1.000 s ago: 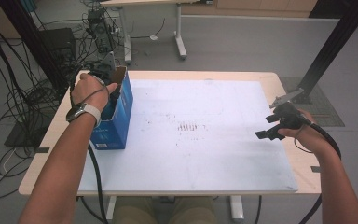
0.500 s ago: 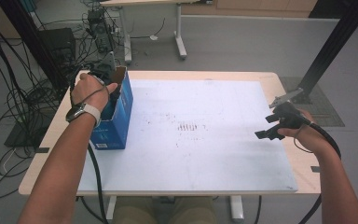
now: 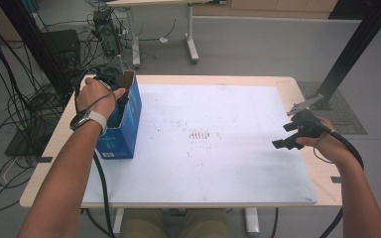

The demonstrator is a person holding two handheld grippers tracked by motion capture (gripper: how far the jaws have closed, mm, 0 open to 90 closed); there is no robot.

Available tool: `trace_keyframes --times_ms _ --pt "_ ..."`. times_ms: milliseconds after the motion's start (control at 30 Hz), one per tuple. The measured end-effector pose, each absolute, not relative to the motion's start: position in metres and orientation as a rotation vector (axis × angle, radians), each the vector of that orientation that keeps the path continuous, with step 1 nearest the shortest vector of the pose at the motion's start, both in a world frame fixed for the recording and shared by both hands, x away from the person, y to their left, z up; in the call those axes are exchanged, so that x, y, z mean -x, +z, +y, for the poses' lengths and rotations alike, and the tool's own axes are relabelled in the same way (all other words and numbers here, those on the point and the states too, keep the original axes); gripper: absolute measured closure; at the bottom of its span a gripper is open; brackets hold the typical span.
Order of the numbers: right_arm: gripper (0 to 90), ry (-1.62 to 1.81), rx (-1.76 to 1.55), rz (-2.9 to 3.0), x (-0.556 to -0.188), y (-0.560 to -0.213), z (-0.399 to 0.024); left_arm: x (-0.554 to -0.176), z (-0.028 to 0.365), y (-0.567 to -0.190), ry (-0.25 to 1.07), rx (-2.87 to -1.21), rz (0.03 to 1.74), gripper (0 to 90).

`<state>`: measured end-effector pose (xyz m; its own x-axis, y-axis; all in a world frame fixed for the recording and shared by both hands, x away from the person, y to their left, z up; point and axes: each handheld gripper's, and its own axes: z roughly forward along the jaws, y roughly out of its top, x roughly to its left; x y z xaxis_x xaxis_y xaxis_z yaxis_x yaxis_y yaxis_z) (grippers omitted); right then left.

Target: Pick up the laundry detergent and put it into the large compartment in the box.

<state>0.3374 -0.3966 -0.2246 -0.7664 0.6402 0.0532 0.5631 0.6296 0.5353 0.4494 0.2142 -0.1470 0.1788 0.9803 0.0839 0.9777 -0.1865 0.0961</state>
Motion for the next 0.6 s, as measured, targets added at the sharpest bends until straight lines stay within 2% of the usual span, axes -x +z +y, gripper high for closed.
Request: trace_keyframes --times_ms 300,600 --pt "12.4 0.805 -1.010 2.709 -0.337 -0.224 -0.396 -0.448 0.217 -0.148 0.206 -2.397 1.976 30.2" --pt "12.4 0.798 -1.011 2.715 -0.338 -0.225 -0.394 -0.447 0.224 -0.146 0.194 -2.384 1.964 27.9"
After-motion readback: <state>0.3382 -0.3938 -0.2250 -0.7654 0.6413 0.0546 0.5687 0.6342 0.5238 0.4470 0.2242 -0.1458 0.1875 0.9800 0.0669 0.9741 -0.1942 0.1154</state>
